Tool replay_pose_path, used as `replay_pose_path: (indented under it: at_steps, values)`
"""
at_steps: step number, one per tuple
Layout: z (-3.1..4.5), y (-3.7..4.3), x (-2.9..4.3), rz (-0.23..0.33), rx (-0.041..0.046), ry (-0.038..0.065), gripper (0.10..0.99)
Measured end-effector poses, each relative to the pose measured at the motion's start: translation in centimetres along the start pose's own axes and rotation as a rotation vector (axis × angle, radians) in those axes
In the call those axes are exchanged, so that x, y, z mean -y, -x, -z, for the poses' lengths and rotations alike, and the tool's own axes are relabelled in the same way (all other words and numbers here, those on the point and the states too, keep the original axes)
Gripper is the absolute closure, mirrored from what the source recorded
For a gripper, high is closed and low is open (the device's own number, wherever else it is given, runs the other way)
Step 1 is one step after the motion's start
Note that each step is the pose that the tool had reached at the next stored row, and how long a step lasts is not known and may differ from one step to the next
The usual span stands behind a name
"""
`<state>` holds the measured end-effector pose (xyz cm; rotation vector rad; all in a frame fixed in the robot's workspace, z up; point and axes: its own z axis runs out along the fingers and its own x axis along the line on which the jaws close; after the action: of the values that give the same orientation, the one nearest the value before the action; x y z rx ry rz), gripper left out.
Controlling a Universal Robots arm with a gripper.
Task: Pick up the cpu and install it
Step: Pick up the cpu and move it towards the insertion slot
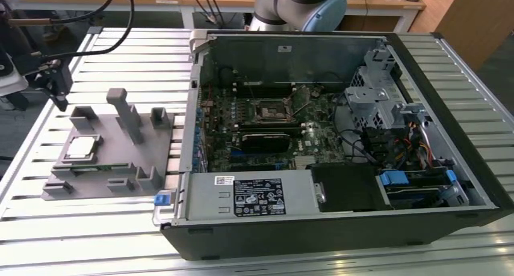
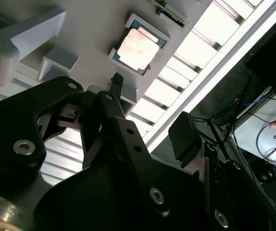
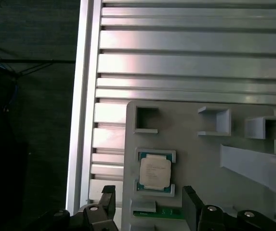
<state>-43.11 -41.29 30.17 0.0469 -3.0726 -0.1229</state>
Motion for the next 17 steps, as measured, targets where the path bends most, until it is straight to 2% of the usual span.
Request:
replay_pose_path:
  at_steps: [6, 17]
  values:
    - [-1.04, 0.06, 0.21, 0.000, 0.0039, 0.000, 0.427]
    - [-3.02, 0.20, 0.47, 0.000, 0.0040, 0.003, 0.427]
